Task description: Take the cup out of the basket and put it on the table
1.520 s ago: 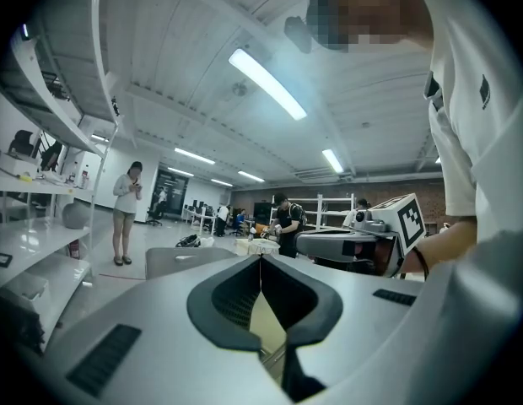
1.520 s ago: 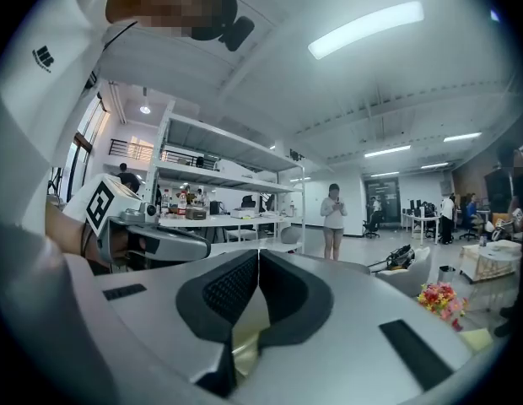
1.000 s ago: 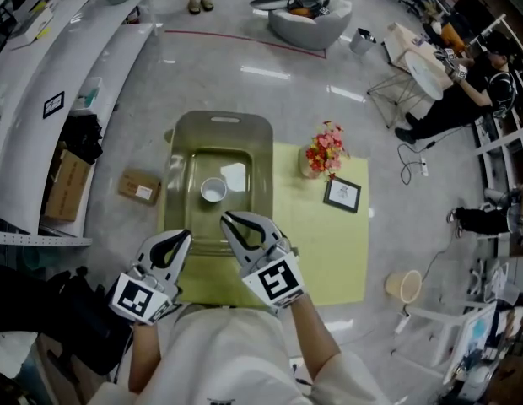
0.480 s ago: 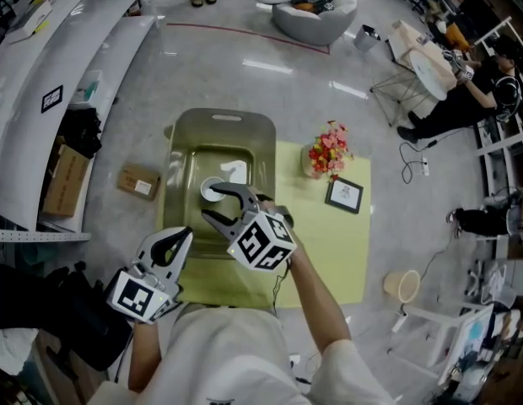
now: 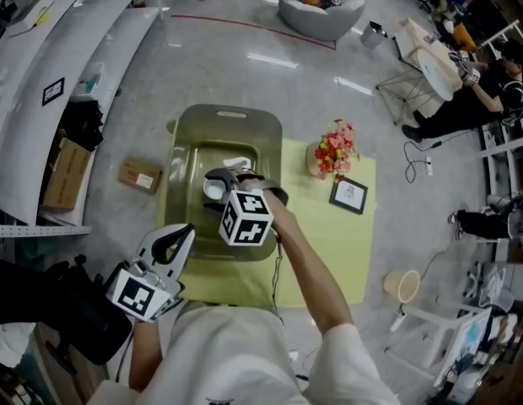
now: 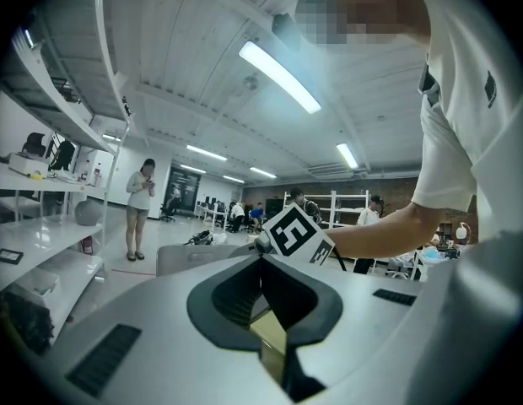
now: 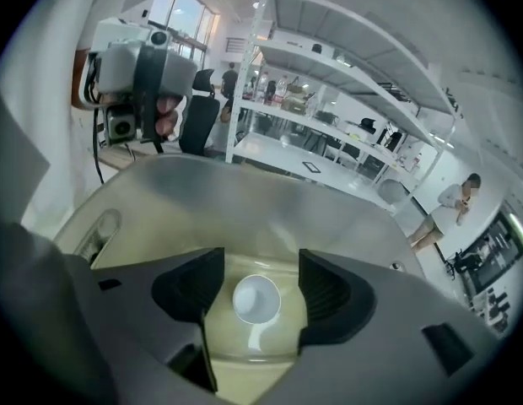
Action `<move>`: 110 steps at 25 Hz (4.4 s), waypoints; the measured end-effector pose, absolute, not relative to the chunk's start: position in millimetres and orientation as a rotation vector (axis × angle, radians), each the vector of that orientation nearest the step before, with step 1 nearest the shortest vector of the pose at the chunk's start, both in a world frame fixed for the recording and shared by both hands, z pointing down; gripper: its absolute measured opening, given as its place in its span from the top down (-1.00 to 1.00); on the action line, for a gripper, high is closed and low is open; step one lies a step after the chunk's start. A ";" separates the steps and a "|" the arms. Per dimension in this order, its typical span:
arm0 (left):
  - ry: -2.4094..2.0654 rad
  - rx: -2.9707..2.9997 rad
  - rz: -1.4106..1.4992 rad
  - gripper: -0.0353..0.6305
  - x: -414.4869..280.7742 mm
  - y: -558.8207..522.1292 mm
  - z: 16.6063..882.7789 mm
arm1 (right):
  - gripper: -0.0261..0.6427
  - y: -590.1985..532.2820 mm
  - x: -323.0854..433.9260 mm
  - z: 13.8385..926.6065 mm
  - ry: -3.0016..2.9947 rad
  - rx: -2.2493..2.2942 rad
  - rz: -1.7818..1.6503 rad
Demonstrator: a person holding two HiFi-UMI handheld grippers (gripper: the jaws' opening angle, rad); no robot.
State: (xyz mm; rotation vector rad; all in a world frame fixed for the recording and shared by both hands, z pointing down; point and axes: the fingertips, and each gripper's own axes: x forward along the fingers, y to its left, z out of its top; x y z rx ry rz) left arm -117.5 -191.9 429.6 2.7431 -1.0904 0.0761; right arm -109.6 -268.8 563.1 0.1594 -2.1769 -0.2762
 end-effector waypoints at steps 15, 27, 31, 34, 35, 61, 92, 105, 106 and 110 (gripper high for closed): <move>-1.106 2.741 0.108 0.86 -118.5 -212.0 429.1 | -0.16 -289.6 -94.9 656.2 -1.855 -0.087 -0.305; -1.099 2.733 0.133 0.86 -112.0 -218.9 434.2 | -0.28 -296.4 -86.1 703.6 -1.790 -0.146 -0.255; -1.100 2.731 0.141 0.86 -111.4 -219.8 436.4 | -0.28 -298.0 -86.4 711.8 -1.789 -0.143 -0.270; -1.100 2.730 0.149 0.86 -110.9 -218.6 437.0 | -0.17 -296.7 -86.8 711.3 -1.788 -0.148 -0.286; -1.101 2.728 0.151 0.86 -111.0 -218.2 437.4 | -0.17 -296.2 -86.8 711.0 -1.787 -0.148 -0.289; -1.144 2.734 0.192 0.86 -109.1 -209.0 434.2 | -0.13 -267.4 -102.6 628.6 -1.908 -0.108 -0.333; -0.986 2.870 0.157 0.86 -72.4 -168.7 403.0 | -0.12 -212.0 -45.9 489.2 -1.978 0.048 -0.323; -0.861 2.924 0.143 0.86 -34.7 -155.1 397.1 | -0.12 -189.8 5.3 453.6 -1.955 0.165 -0.323; -0.850 2.929 0.143 0.86 -31.5 -153.7 397.1 | -0.12 -187.8 10.0 451.3 -1.955 0.179 -0.321; -0.802 2.945 0.151 0.86 -16.8 -150.4 398.2 | -0.12 -181.8 30.9 443.9 -1.951 0.236 -0.307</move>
